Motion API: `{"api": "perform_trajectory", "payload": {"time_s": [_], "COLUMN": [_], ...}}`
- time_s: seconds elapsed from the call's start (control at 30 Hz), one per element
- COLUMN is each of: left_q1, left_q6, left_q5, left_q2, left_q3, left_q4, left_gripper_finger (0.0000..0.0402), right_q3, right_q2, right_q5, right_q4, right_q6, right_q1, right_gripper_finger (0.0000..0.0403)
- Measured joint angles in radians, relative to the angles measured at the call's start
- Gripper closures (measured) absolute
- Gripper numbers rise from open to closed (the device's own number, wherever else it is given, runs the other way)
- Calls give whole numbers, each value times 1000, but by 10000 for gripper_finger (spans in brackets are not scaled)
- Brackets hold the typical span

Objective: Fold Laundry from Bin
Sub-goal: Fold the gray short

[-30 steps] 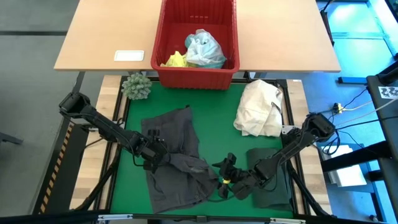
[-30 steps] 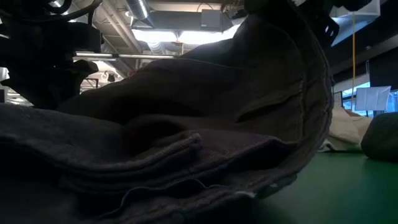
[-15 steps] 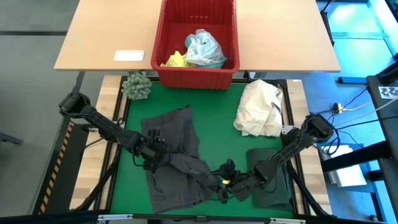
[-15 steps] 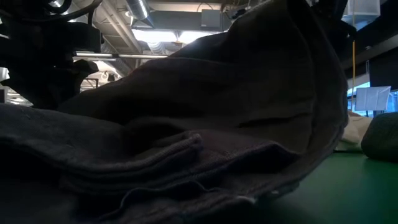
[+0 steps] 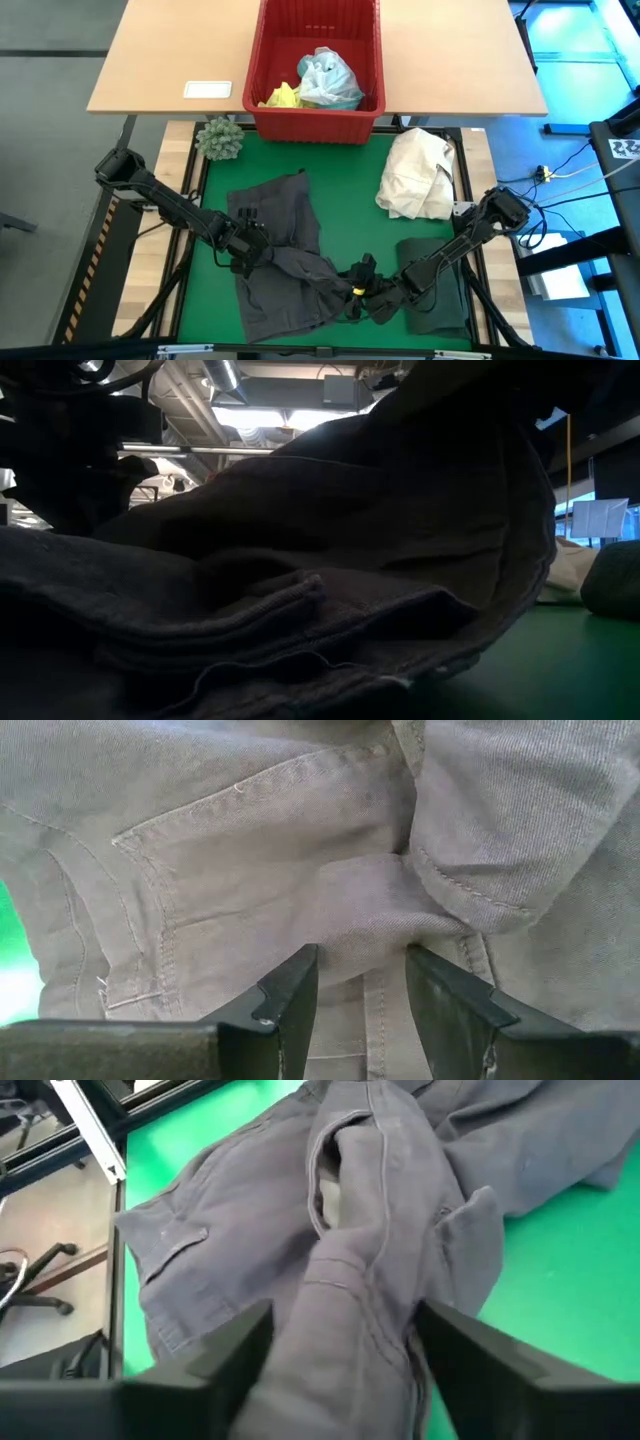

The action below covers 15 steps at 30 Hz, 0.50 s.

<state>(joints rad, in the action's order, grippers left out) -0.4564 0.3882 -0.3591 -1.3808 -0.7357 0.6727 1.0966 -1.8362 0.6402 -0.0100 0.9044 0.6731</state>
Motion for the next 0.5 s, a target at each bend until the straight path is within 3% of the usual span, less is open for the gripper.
{"api": "perform_trajectory", "payload": {"time_s": [0.3, 0.5], "left_q1": [0, 25], "left_q6": [-7, -33], "left_q5": [-121, -140], "left_q2": [0, 0], "left_q3": [0, 0], "left_q4": [0, 0], "left_gripper_finger": [256, 263], "right_q3": [0, 0], "right_q2": [0, 1], "right_q5": [3, 5], "right_q4": [-22, -81], "right_q6": [-104, -117], "right_q1": [0, 0], "right_gripper_finger": [387, 380]}}
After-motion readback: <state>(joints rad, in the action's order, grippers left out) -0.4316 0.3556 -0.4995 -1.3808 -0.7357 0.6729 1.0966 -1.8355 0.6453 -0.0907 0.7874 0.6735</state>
